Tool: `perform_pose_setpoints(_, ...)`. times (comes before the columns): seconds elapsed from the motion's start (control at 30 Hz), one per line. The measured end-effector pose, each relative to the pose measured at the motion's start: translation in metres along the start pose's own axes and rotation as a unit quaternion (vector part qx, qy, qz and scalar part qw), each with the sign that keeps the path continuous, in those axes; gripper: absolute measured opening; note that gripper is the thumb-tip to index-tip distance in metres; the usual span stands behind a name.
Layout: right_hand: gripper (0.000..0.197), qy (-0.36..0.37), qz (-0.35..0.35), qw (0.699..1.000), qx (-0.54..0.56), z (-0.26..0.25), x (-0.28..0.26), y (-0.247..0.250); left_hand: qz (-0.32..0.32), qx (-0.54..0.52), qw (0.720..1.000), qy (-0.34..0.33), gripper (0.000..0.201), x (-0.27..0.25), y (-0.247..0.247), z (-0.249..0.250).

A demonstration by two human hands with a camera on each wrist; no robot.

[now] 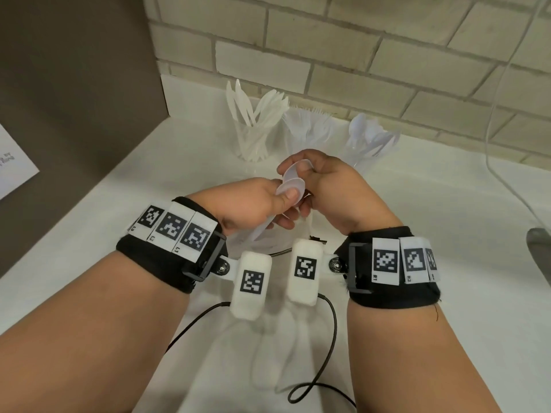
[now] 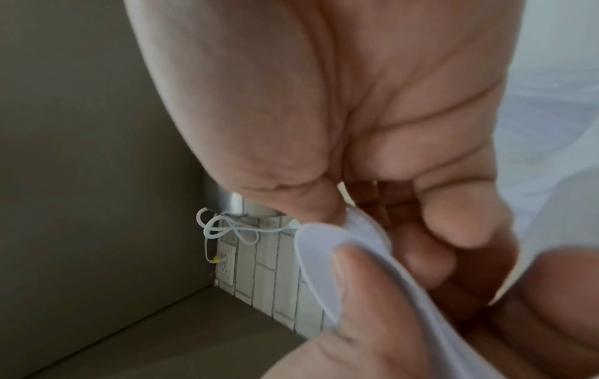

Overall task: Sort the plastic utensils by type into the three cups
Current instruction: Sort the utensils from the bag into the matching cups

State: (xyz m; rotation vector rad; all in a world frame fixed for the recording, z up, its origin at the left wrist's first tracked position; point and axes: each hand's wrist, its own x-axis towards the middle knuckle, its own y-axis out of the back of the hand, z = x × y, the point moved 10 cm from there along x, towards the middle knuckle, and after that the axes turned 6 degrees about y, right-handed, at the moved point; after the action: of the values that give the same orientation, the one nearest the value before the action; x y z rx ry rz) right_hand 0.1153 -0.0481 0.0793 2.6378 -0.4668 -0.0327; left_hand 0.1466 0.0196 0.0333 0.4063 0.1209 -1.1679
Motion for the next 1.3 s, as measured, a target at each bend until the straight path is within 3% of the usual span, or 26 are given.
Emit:
perform_pose_setpoints(0.1, 0.032, 0.008, -0.003, 0.999, 0.047, -0.002, 0.0, -0.001, 0.021, -0.041, 0.998, 0.037, 0.033, 0.003, 0.005, -0.007)
perform_pose_setpoints(0.23, 0.019, 0.048, -0.01, 0.996, -0.078, -0.008, -0.002, 0.002, 0.069, 0.023, 0.997, 0.034, 0.042, 0.008, 0.014, -0.008)
perform_pose_setpoints(0.4, 0.016, 0.096, 0.086, 0.976, -0.175, -0.011, 0.008, 0.023, 0.135, 0.092, 0.987, -0.009, 0.033, 0.004, 0.029, 0.004)
perform_pose_setpoints(0.53, 0.018, 0.119, 0.179, 0.947, -0.239, -0.015, 0.009, 0.069, 0.275, 0.201, 0.939, -0.056, 0.017, -0.017, 0.074, 0.023)
perform_pose_setpoints(0.6, 0.019, 0.119, 0.233, 0.932, -0.252, -0.02, 0.008, 0.101, 0.252, 0.279, 0.926, -0.026, 0.019, -0.016, 0.08, 0.014)
perform_pose_setpoints(0.73, 0.025, 0.131, 0.357, 0.873, -0.305, -0.041, 0.002, 0.169, 0.077, 0.434, 0.891, 0.111, 0.024, -0.001, 0.06, -0.037)
perform_pose_setpoints(0.83, 0.028, 0.143, 0.408, 0.835, -0.339, -0.05, 0.009, 0.199, 0.094, 0.453, 0.878, 0.118, 0.048, 0.007, 0.056, -0.04)
perform_pose_setpoints(0.93, 0.029, 0.109, 0.382, 0.835, -0.381, -0.032, 0.036, 0.199, 0.115, 0.438, 0.889, 0.067, 0.064, 0.017, 0.045, -0.026)
perform_pose_setpoints(1.07, 0.032, 0.068, 0.26, 0.845, -0.462, 0.007, 0.078, 0.167, 0.115, 0.406, 0.905, 0.048, 0.074, 0.026, 0.036, -0.02)
perform_pose_setpoints(1.2, 0.042, -0.063, 0.119, 0.795, -0.591, 0.062, 0.096, 0.135, 0.117, 0.404, 0.906, 0.044, 0.076, 0.03, 0.033, -0.022)
perform_pose_setpoints(1.3, 0.044, -0.113, 0.09, 0.786, -0.601, 0.085, 0.095, 0.13, 0.121, 0.402, 0.907, 0.042, 0.076, 0.03, 0.035, -0.024)
